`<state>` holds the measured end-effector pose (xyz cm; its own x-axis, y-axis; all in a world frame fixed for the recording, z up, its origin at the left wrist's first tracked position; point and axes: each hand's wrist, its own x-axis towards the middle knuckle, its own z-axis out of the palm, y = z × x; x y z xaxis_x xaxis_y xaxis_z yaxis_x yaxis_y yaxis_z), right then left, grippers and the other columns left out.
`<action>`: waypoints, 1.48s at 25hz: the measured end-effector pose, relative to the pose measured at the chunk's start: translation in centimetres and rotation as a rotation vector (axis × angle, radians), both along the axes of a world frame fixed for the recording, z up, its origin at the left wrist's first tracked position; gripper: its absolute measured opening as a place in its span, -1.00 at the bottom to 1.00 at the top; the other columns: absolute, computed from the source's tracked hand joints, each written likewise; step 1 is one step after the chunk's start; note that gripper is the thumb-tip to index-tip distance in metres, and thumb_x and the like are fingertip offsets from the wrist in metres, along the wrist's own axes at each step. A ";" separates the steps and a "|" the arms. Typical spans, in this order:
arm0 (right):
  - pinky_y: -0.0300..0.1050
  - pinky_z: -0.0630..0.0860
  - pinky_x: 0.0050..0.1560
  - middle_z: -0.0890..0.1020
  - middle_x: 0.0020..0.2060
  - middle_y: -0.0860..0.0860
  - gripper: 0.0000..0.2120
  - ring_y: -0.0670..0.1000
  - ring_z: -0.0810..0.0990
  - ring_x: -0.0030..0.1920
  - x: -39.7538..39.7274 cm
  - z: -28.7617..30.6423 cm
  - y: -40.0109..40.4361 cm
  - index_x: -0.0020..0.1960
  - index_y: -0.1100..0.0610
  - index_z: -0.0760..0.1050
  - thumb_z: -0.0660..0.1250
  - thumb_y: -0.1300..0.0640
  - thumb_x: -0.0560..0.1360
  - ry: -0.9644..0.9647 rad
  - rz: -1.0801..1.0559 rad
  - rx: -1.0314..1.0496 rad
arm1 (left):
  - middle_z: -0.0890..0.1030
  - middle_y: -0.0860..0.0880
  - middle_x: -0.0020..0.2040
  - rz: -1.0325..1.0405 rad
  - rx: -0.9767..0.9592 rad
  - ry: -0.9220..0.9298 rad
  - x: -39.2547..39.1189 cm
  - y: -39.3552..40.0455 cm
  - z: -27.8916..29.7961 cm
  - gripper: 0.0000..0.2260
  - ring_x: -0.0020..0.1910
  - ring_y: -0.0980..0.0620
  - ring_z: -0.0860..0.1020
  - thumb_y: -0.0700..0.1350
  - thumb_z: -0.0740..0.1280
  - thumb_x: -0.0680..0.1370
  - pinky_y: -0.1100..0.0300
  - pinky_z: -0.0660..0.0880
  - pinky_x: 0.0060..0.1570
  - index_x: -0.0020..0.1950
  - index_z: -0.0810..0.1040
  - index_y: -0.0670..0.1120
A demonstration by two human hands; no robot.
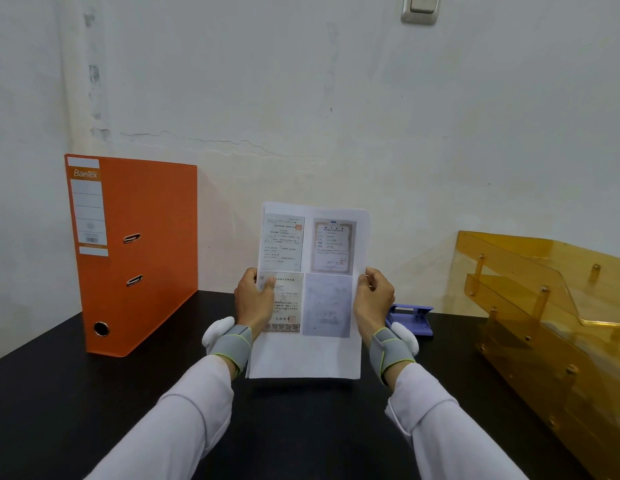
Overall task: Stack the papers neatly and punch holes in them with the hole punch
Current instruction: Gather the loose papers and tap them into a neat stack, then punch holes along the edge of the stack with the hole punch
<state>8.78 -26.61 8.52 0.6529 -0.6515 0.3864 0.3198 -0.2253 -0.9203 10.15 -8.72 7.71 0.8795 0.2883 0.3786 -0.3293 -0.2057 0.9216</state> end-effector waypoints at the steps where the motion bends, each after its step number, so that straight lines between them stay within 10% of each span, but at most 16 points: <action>1: -0.22 0.38 -0.05 0.62 -0.11 0.08 -0.78 0.02 0.49 -0.11 0.2 0.1 -0.4 0.07 0.26 0.59 0.21 0.32 0.50 0.009 0.011 0.007 | 0.63 -0.16 -0.02 -0.019 0.017 0.002 0.2 0.3 0.2 -0.89 -0.01 -0.19 0.60 -0.16 0.28 0.52 -0.04 0.58 -0.01 -0.02 0.49 -0.18; 9: -0.08 0.53 -0.05 0.62 -0.32 -0.02 -0.66 0.03 0.54 -0.17 1.3 0.5 -2.9 -0.40 0.01 0.56 0.26 0.37 0.40 0.178 0.177 0.146 | 0.61 -0.17 0.12 -0.267 0.057 0.068 1.0 1.5 0.1 -0.84 0.06 -0.17 0.61 -0.17 0.26 0.55 -0.10 0.58 0.07 0.11 0.44 -0.17; 16: -0.29 0.48 -0.43 0.61 -0.33 0.04 -0.74 0.04 0.52 -0.36 1.9 -0.3 -3.5 -0.07 0.21 0.63 0.20 0.42 0.45 0.270 0.323 0.233 | 0.60 -0.26 0.12 -0.309 0.019 0.089 1.8 1.3 -1.5 -0.89 -0.06 -0.14 0.60 -0.23 0.25 0.55 0.16 0.57 -0.22 0.07 0.41 -0.18; 31: -0.02 0.55 -0.06 0.60 0.04 0.25 -0.80 0.18 0.62 -0.02 4.7 -4.1 -8.4 0.09 0.24 0.52 0.22 0.25 0.51 0.259 0.105 0.456 | 0.58 -0.33 0.15 -0.271 -0.052 0.189 7.0 -0.4 -5.5 -0.80 0.02 -0.19 0.58 -0.25 0.27 0.54 0.11 0.52 -0.11 0.15 0.43 -0.27; 37: -0.17 0.50 -0.30 0.42 0.06 0.13 -0.64 0.07 0.50 -0.15 6.3 -5.4 -10.5 0.22 0.17 0.37 0.32 0.28 0.45 0.247 -0.001 0.556 | 0.58 -0.33 0.16 -0.266 -0.086 0.262 8.7 -1.6 -7.5 -0.77 -0.07 -0.10 0.56 -0.26 0.28 0.54 0.23 0.48 -0.27 0.18 0.44 -0.29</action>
<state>15.07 -37.12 3.11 0.6790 -0.7130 -0.1752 0.0816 0.3104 -0.9471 18.85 -10.29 0.21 0.9916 0.0582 0.1157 -0.1120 -0.0627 0.9917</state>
